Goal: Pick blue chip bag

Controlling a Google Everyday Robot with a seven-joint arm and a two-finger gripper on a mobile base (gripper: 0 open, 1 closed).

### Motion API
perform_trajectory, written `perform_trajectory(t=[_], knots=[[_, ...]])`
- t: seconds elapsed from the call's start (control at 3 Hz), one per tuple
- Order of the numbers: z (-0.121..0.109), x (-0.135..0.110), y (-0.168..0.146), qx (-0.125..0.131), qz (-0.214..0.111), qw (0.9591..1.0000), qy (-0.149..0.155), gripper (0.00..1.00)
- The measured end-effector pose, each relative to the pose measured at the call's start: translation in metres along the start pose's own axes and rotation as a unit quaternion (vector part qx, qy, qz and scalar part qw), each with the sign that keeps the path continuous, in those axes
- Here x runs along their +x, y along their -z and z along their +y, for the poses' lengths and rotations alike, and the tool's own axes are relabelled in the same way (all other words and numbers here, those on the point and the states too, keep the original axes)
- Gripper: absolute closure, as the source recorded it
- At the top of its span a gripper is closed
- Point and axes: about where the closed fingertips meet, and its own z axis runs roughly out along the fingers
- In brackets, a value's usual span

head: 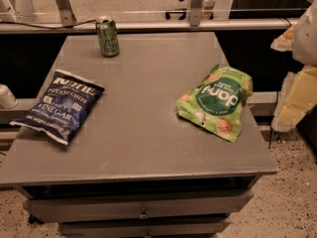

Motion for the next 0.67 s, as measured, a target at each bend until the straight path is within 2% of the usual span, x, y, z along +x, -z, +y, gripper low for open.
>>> perform_trajectory(t=[0.33,0.67], knots=[[0.0,0.0,0.0,0.0,0.0,1.0,0.0,0.0],[0.007,-0.027,-0.018,-0.011,-0.035,0.9992,0.013,0.0]])
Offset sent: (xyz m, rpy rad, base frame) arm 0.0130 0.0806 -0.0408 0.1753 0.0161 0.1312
